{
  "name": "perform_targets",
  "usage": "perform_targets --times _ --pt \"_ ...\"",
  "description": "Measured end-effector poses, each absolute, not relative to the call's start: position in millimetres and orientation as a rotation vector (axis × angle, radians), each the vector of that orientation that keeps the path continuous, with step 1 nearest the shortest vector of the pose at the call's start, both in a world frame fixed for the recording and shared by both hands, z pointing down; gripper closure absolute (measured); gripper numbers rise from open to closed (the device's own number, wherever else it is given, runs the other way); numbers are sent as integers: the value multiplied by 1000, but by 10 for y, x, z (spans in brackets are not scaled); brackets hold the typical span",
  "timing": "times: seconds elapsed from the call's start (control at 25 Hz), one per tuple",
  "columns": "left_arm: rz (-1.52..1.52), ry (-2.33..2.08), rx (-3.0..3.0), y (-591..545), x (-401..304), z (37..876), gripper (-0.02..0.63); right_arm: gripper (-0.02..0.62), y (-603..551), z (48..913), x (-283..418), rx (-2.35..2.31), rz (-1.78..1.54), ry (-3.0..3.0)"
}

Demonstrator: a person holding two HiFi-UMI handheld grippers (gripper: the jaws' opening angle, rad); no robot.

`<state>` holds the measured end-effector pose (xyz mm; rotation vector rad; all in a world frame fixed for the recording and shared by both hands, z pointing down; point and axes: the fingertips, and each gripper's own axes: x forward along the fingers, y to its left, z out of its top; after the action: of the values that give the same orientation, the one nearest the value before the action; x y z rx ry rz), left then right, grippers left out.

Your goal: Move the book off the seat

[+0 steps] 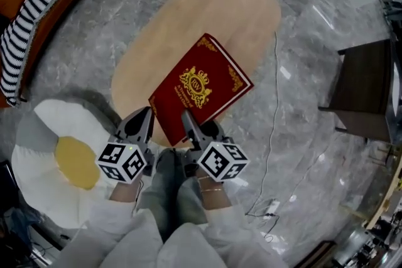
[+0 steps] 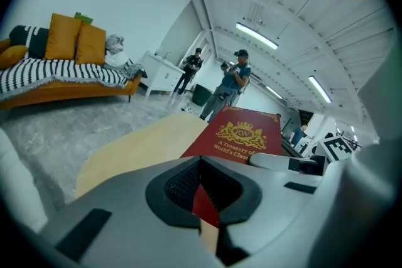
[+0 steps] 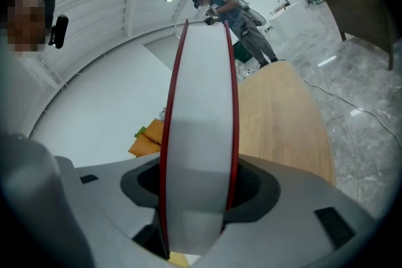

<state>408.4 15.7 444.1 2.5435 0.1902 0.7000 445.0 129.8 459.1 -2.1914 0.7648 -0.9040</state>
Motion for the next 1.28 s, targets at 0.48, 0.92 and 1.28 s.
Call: perform_targets --times 0.48,0.92,1.28 --pt "805 167 2463 293 3915 5292 600 344 1250 5564 4258 -2100 -1068 702" --pt "885 195 2450 428 3793 5605 600 344 1156 5915 4161 -1851 -1189 767" --pt "915 217 2450 567 3765 5633 600 344 1264 6117 4200 -1752 -1260 729"
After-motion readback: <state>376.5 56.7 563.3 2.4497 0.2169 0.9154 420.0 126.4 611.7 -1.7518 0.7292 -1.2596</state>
